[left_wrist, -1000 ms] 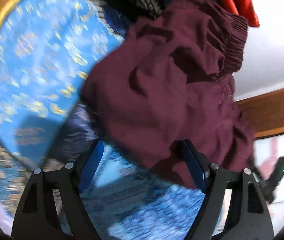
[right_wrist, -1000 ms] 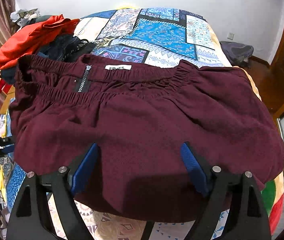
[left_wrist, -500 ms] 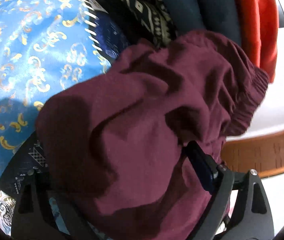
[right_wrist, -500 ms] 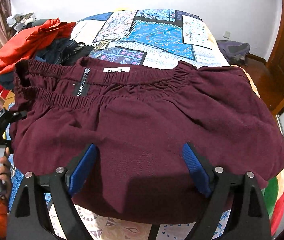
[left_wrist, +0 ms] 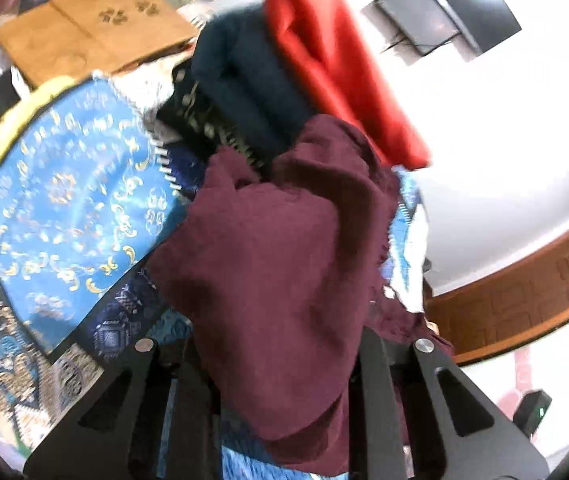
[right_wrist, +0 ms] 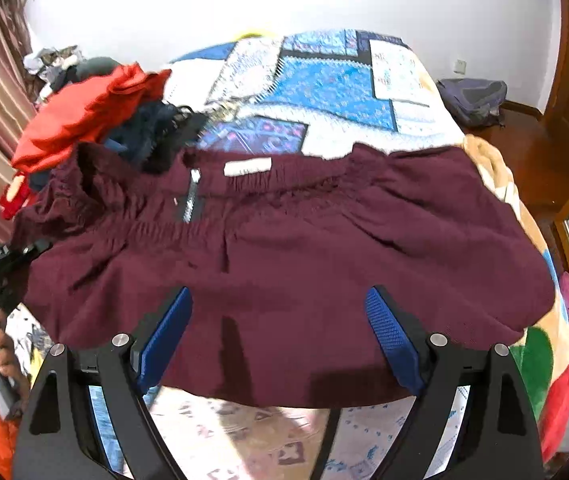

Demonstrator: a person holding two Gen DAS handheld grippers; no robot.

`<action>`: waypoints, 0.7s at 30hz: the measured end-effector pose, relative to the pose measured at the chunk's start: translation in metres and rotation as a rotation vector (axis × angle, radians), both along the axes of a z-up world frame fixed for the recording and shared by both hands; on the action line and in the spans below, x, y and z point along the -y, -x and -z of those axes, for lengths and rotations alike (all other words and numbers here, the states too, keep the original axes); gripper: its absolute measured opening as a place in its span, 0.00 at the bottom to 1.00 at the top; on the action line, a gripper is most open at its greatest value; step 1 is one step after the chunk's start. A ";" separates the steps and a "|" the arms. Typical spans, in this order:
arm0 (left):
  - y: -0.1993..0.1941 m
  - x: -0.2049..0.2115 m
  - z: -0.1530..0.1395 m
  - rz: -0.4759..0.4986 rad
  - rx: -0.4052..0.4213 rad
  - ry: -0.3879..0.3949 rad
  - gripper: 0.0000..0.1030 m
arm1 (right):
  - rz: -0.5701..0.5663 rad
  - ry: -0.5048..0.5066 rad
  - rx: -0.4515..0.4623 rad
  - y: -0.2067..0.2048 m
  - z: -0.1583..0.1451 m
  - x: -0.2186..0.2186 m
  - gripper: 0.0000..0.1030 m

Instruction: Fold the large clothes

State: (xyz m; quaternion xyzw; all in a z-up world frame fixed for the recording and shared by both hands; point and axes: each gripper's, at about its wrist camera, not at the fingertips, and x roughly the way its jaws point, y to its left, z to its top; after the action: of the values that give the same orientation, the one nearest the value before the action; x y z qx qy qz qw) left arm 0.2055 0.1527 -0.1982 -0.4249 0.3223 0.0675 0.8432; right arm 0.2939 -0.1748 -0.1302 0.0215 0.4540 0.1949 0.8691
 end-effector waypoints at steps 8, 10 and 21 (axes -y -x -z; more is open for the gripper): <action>0.050 -0.021 -0.051 -0.110 0.084 -0.061 0.17 | -0.167 -0.018 0.047 0.026 -0.025 -0.063 0.84; 0.059 -0.026 -0.063 -0.146 0.094 -0.103 0.17 | -0.233 -0.023 0.028 0.033 -0.017 -0.087 0.84; 0.040 0.001 -0.088 -0.148 0.080 -0.252 0.17 | -0.396 0.038 -0.112 0.035 0.057 -0.177 0.90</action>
State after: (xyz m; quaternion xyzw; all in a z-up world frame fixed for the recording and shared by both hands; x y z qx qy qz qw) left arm 0.1654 0.1522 -0.1106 -0.3408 0.2453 0.1522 0.8947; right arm 0.2593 0.0019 -0.1869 -0.0738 0.5006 0.3516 0.7876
